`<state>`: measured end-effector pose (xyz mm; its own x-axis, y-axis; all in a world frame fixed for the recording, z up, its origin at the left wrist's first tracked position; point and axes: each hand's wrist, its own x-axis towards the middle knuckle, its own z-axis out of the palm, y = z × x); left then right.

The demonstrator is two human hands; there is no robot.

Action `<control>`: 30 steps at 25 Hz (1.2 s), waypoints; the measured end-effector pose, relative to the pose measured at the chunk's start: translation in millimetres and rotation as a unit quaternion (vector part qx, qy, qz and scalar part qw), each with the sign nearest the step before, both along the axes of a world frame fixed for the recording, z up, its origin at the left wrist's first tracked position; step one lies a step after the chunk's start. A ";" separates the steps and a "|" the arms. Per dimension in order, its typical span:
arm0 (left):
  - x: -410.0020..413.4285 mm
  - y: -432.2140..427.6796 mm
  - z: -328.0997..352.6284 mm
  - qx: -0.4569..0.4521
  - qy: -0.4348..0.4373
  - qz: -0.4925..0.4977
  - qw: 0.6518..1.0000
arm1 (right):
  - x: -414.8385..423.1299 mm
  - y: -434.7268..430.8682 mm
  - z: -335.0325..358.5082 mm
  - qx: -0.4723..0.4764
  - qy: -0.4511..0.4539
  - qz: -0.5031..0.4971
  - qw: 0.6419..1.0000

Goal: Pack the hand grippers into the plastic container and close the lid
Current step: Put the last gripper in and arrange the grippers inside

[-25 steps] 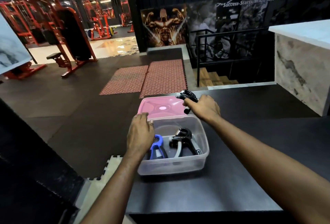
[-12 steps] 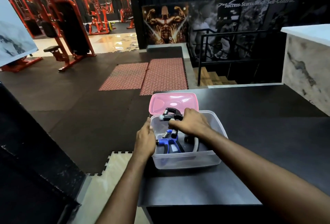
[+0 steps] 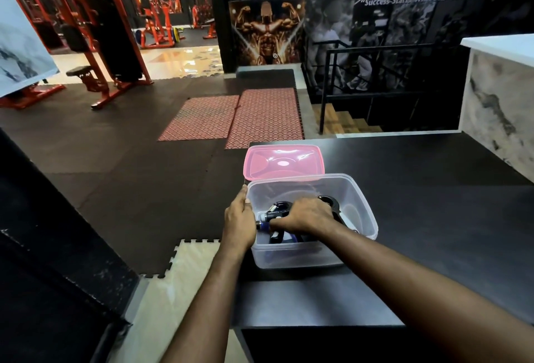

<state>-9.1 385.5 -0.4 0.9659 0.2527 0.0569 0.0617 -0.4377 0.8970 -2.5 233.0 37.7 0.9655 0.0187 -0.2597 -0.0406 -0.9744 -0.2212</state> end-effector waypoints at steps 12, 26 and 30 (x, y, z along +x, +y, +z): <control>1.0 -1.8 -1.6 -0.020 -0.002 0.010 1.000 | 9.6 17.3 -10.9 -0.024 -0.024 0.028 0.999; -1.8 -4.0 4.1 -0.012 0.001 0.021 1.000 | 14.8 6.0 -28.7 -0.029 -0.054 0.139 0.988; -2.3 -2.9 3.7 -0.013 0.007 0.020 1.000 | 16.3 0.9 -28.4 -0.023 -0.053 0.148 0.987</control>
<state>-11.4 382.6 3.3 0.9559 0.2914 0.0364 0.0911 -0.4120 0.9066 13.8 233.9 9.3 0.9415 0.2943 -0.1641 0.2681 -0.9493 -0.1644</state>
